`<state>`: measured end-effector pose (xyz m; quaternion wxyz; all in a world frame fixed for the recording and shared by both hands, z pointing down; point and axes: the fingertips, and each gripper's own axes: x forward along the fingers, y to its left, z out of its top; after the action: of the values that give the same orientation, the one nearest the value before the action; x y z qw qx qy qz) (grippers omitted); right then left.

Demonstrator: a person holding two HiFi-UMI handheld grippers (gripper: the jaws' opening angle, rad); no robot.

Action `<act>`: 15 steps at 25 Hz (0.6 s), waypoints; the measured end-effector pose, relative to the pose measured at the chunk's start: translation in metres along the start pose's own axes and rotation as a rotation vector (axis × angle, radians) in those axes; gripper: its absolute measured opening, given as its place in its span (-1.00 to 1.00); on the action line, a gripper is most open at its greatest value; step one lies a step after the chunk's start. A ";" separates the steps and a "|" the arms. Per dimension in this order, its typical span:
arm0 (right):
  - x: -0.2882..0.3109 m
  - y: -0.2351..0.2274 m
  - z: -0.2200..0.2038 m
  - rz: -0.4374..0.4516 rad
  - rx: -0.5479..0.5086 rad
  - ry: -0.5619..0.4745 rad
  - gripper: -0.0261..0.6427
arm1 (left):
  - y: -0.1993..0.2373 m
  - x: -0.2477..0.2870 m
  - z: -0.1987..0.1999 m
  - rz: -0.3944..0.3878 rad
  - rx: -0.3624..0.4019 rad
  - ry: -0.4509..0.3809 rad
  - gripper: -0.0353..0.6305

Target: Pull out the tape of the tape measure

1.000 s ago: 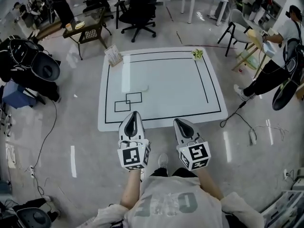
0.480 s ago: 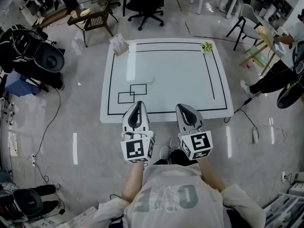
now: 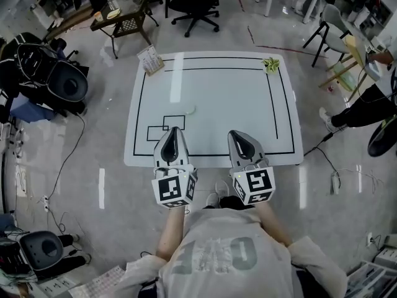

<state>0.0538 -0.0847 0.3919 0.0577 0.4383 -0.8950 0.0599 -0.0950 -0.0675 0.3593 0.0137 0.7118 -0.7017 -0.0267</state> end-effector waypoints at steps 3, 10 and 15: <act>0.006 -0.021 -0.001 0.004 0.010 -0.009 -0.83 | -0.007 0.019 -0.001 0.017 -0.012 -0.005 -0.82; 0.020 -0.047 0.002 0.021 0.017 -0.027 -0.83 | -0.024 0.042 0.002 0.038 -0.006 -0.010 -0.82; 0.035 -0.054 0.012 0.021 0.006 -0.042 -0.83 | -0.021 0.053 0.002 0.048 0.001 -0.026 -0.82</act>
<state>0.0750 -0.1463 0.3885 0.0371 0.4300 -0.9004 0.0539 -0.0737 -0.1201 0.3555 0.0049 0.6945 -0.7186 -0.0350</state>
